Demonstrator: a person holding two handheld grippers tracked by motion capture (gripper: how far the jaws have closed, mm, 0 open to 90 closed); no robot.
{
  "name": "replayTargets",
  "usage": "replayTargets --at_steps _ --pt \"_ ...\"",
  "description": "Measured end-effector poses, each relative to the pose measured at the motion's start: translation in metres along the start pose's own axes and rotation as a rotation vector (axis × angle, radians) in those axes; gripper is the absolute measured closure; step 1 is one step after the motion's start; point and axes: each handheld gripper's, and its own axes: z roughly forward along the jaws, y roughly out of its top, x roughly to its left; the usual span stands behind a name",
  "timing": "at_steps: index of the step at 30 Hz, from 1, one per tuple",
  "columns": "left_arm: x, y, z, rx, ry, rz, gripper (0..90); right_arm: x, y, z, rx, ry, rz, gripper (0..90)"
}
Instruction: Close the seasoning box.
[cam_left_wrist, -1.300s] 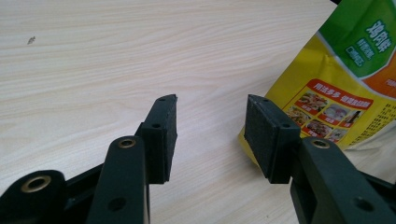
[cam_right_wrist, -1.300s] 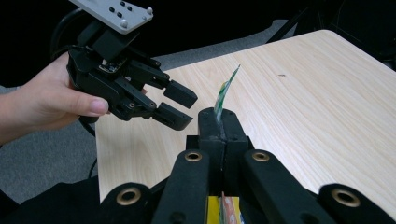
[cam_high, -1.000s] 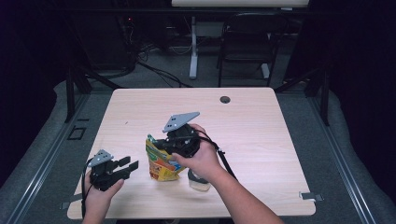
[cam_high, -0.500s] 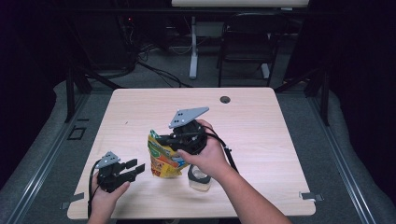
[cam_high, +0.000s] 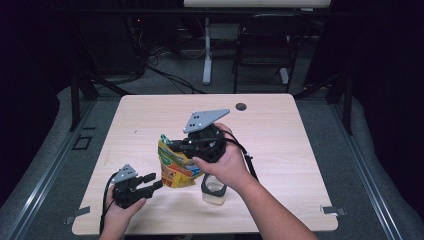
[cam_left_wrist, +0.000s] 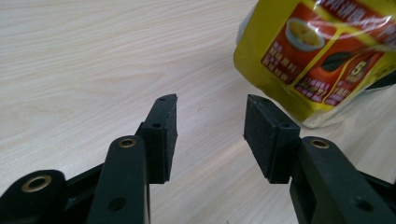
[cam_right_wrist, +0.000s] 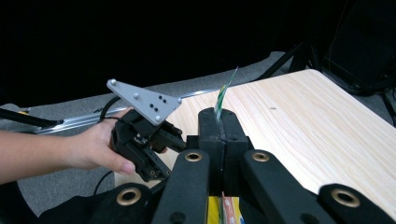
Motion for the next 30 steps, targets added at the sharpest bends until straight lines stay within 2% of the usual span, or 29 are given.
replayTargets --at_steps 6,15,17,22,30 --pt "-0.002 0.000 0.001 -0.031 -0.014 0.028 53.7 0.002 0.005 -0.002 -0.021 0.012 0.003 90.0" --pt "-0.003 0.000 0.000 -0.059 -0.028 0.023 53.9 0.003 0.009 -0.002 -0.036 0.028 0.015 90.0" --pt "-0.004 -0.001 0.001 -0.056 -0.039 0.022 53.9 0.003 0.010 -0.003 -0.036 0.028 0.014 90.0" --pt "-0.005 0.000 0.001 -0.049 -0.033 0.039 54.4 0.004 0.011 -0.001 -0.034 0.027 0.012 90.0" --pt "-0.002 0.000 -0.005 -0.089 -0.028 0.013 56.1 0.003 0.009 0.002 -0.029 0.032 0.011 90.0"
